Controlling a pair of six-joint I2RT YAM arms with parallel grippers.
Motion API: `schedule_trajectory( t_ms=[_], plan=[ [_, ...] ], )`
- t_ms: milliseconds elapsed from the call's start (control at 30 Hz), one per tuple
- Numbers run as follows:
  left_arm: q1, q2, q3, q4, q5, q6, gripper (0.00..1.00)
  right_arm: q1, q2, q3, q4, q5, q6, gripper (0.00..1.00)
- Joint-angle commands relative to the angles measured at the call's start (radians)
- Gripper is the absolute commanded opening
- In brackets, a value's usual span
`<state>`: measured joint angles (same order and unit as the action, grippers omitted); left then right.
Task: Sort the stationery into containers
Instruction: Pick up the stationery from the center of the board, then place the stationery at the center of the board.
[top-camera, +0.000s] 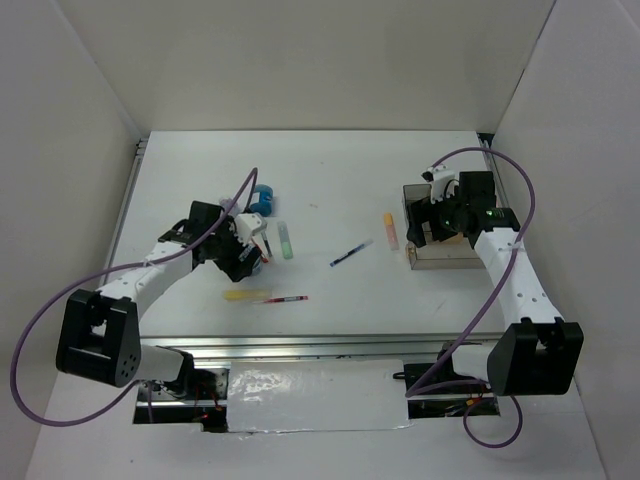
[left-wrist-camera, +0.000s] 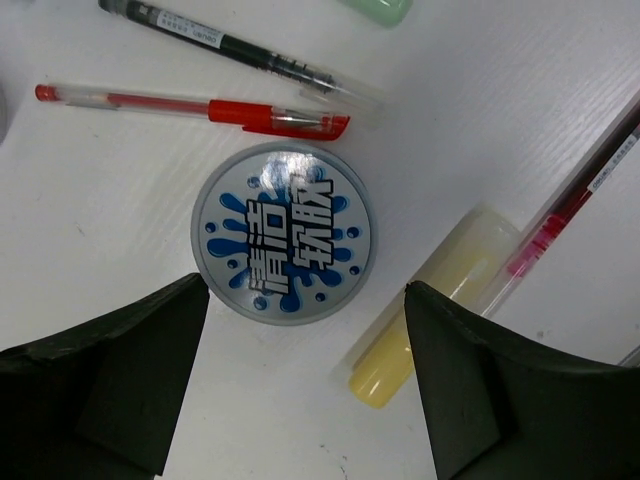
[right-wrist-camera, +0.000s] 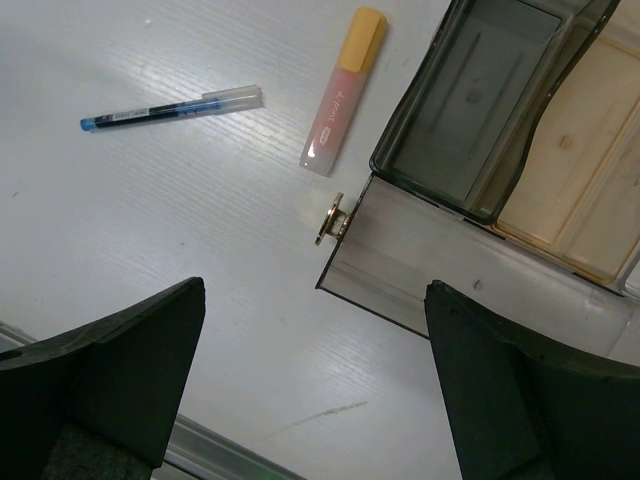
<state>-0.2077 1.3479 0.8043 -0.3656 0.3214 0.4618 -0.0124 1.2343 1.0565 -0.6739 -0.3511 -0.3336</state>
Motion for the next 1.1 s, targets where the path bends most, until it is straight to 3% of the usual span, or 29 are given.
schedule_trajectory(
  t_ms=[0, 267, 367, 467, 600, 800, 1067],
  plan=[
    [-0.005, 0.020, 0.047, 0.076, 0.045, -0.025, 0.91, 0.005, 0.008, 0.048, -0.009, 0.000, 0.010, 0.96],
    [-0.007, 0.072, 0.072, 0.102, 0.041, -0.040, 0.81, 0.005, 0.022, 0.053, -0.007, -0.008, 0.013, 0.95],
    [-0.009, 0.100, 0.096, 0.077, 0.045, -0.037, 0.65, 0.006, 0.025, 0.054, -0.004, -0.011, 0.016, 0.95],
    [-0.009, 0.125, 0.130, 0.022, 0.047, -0.012, 0.40, 0.006, 0.028, 0.057, -0.004, -0.015, 0.019, 0.95],
    [-0.004, 0.090, 0.203, -0.042, 0.042, -0.014, 0.17, 0.006, 0.021, 0.062, -0.004, -0.026, 0.024, 0.94],
    [-0.070, 0.048, 0.453, -0.142, 0.099, -0.092, 0.09, 0.005, 0.001, 0.066, 0.025, -0.035, 0.047, 0.94],
    [-0.228, 0.258, 0.694, -0.110, 0.049, -0.150, 0.09, -0.011, 0.031, 0.122, 0.025, -0.057, 0.082, 0.92]
  ],
)
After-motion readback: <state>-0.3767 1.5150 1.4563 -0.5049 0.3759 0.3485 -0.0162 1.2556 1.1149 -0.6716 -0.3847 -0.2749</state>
